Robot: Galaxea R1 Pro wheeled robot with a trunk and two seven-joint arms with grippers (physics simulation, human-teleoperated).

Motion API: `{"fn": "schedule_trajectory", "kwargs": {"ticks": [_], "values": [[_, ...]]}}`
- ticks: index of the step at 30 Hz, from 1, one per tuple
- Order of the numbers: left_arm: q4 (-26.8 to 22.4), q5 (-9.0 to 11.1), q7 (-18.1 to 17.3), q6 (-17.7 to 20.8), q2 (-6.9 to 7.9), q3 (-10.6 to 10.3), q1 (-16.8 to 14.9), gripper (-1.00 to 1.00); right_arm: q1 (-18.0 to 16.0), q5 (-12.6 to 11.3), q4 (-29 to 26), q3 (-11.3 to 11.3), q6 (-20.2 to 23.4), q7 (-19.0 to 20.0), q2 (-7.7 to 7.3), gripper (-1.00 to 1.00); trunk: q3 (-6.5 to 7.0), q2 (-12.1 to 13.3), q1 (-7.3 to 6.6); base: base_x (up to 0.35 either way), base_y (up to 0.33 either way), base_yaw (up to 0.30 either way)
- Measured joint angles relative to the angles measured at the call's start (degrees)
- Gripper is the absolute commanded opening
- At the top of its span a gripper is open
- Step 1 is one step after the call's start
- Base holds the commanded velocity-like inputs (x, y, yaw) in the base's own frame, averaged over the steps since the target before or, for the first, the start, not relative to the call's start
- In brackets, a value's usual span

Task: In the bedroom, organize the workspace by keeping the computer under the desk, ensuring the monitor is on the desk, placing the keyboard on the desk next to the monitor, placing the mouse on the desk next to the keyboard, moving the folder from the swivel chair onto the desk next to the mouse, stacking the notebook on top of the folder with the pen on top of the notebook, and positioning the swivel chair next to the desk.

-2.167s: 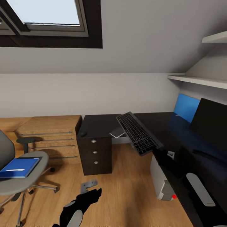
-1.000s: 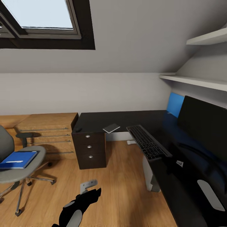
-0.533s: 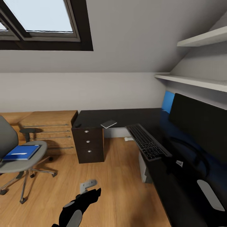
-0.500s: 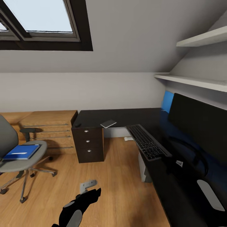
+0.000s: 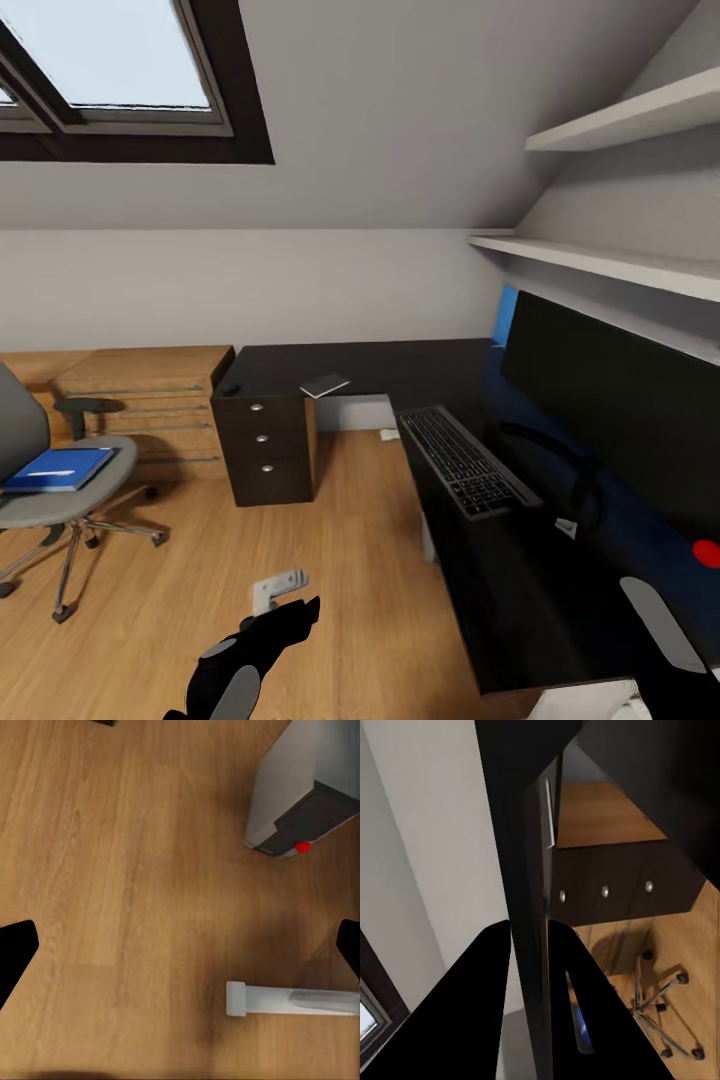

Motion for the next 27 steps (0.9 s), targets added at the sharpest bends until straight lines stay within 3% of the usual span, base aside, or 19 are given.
{"fn": "schedule_trajectory", "kwargs": {"ticks": [8,14,16,18,20,27], "values": [[0.0,0.0,0.0,0.0,0.0,0.0,0.0,1.0,0.0,0.0,1.3,0.3,-1.6,0.0,0.07,-1.0,0.0,0.0,0.0,-0.001,-0.156,0.0],[0.0,0.0,0.0,0.0,0.0,0.0,0.0,1.0,-0.1,0.6,1.6,0.5,-8.9,0.1,0.77,-1.0,0.0,0.0,0.0,0.0,-0.023,0.0],[0.0,0.0,0.0,0.0,0.0,0.0,0.0,1.0,-0.1,2.3,1.7,0.7,-11.6,0.1,1.57,-1.0,0.0,0.0,0.0,0.0,-0.002,0.0],[0.0,0.0,0.0,0.0,0.0,0.0,0.0,1.0,-0.1,6.3,1.6,0.9,-13.4,0.0,2.82,-1.0,0.0,0.0,0.0,0.0,0.0,0.0],[0.0,0.0,0.0,0.0,0.0,0.1,0.0,1.0,-0.1,7.7,1.5,0.9,-14.0,-0.1,3.46,-1.0,0.0,0.0,0.0,0.0,0.0,0.0],[0.0,0.0,0.0,0.0,0.0,0.1,0.0,1.0,-0.1,8.3,1.6,0.9,-14.7,-0.4,3.81,-1.0,0.0,0.0,0.0,0.0,0.0,0.0]]}}
